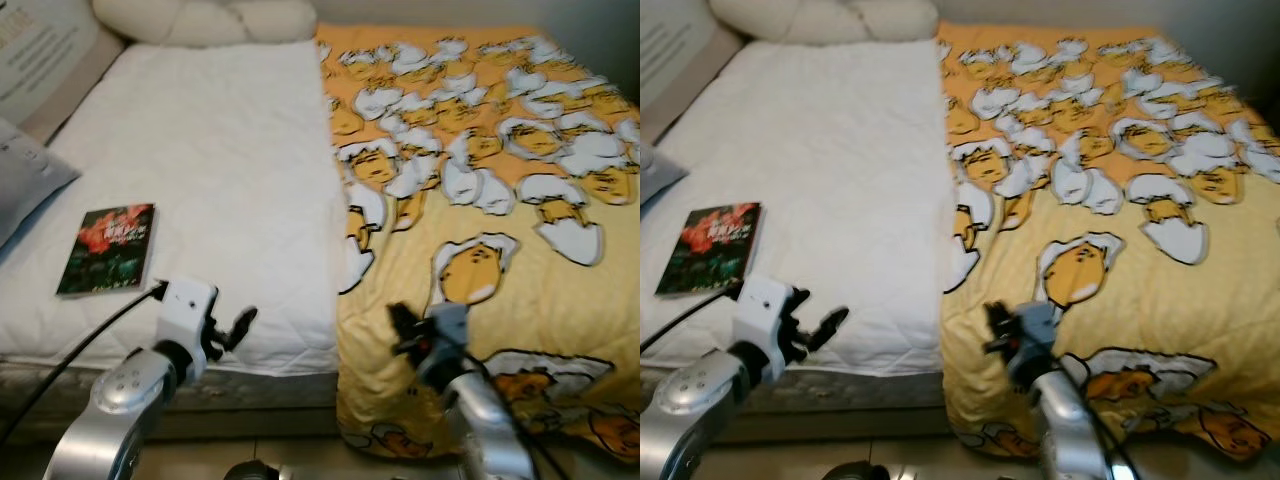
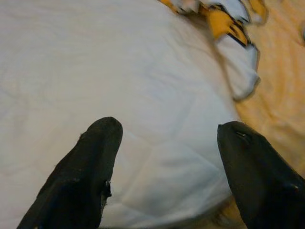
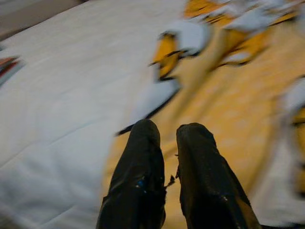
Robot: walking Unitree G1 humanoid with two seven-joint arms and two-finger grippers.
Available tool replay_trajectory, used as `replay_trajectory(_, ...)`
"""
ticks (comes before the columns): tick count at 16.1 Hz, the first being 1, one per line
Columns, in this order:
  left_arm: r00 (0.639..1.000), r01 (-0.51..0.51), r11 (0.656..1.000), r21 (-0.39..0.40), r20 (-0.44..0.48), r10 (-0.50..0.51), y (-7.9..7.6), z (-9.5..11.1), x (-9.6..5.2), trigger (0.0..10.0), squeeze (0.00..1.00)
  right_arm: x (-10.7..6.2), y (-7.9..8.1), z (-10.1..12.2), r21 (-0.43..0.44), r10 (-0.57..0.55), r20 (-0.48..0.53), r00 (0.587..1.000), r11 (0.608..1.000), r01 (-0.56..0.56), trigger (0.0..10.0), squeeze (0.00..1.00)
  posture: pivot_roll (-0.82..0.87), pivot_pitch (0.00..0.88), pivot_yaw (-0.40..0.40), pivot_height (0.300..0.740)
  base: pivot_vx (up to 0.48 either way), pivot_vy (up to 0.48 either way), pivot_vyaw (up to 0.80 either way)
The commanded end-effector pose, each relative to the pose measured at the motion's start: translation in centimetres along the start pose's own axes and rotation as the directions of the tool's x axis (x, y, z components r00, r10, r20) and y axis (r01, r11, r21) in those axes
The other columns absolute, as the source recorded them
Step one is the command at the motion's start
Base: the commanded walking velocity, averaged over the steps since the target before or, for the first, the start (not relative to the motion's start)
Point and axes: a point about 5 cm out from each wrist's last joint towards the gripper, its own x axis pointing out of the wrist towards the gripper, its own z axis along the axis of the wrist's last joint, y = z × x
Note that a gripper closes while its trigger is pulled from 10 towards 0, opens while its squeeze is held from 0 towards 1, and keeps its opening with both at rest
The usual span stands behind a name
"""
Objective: Clean up the room
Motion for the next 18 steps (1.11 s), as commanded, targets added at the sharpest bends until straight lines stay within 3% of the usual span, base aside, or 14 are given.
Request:
replay_trajectory(1,0.999,-0.046,0.999,0.001,0.013,0.046,0.4,0.1,0.6,10.0,0.00,-0.4,-0.8,1.0,0.007,-0.088,0.013,0.996,0.996,0.088,10.0,1.00,-0.01,0.000,0.027,0.740,0.000,0.000,0.00)
replay_trajectory(4,0.993,-0.110,0.994,0.005,0.038,0.110,1.1,0.3,2.0,10.0,0.00,-0.5,-1.4,2.5,0.016,-0.152,0.027,0.988,0.988,0.152,10.0,1.00,-0.03,0.000,0.024,0.740,0.000,-0.215,0.00)
replay_trajectory(6,0.988,-0.145,0.989,-0.003,0.053,0.145,1.3,0.5,2.7,10.0,0.00,-0.3,-1.5,2.5,0.056,-0.189,0.020,0.982,0.981,0.188,10.0,1.00,-0.03,0.000,0.013,0.740,0.000,-0.328,0.00)
replay_trajectory(10,0.982,-0.171,0.985,0.012,0.080,0.170,1.7,1.1,3.5,10.0,0.00,0.4,-1.7,2.4,0.048,-0.214,-0.016,0.977,0.976,0.214,10.0,1.00,0.00,0.000,-0.005,0.740,0.000,-0.327,0.00)
replay_trajectory(11,0.980,-0.181,0.983,0.022,0.083,0.178,1.9,1.1,3.6,10.0,0.00,0.5,-2.0,2.1,0.012,-0.219,-0.046,0.975,0.976,0.219,10.0,0.22,0.00,0.000,-0.010,0.740,0.000,-0.326,0.00)
replay_trajectory(12,0.978,-0.192,0.981,0.031,0.094,0.188,2.0,1.3,3.7,10.0,0.00,0.6,-2.2,1.5,-0.015,-0.226,-0.086,0.970,0.974,0.226,10.0,0.00,0.02,0.000,-0.019,0.740,0.000,0.000,0.00)
replay_trajectory(15,0.972,-0.225,0.973,0.049,0.082,0.221,2.3,1.1,3.6,10.0,0.00,0.8,-1.4,1.9,0.046,-0.161,-0.048,0.986,0.986,0.163,10.0,0.00,0.03,0.000,-0.023,0.740,0.000,0.000,0.00)
replay_trajectory(18,0.971,-0.234,0.966,0.112,0.084,0.226,2.6,0.8,3.6,10.0,0.00,1.5,-0.3,2.6,0.034,-0.113,-0.009,0.994,0.993,0.113,10.0,0.00,0.04,0.000,-0.030,0.740,0.000,0.000,0.00)
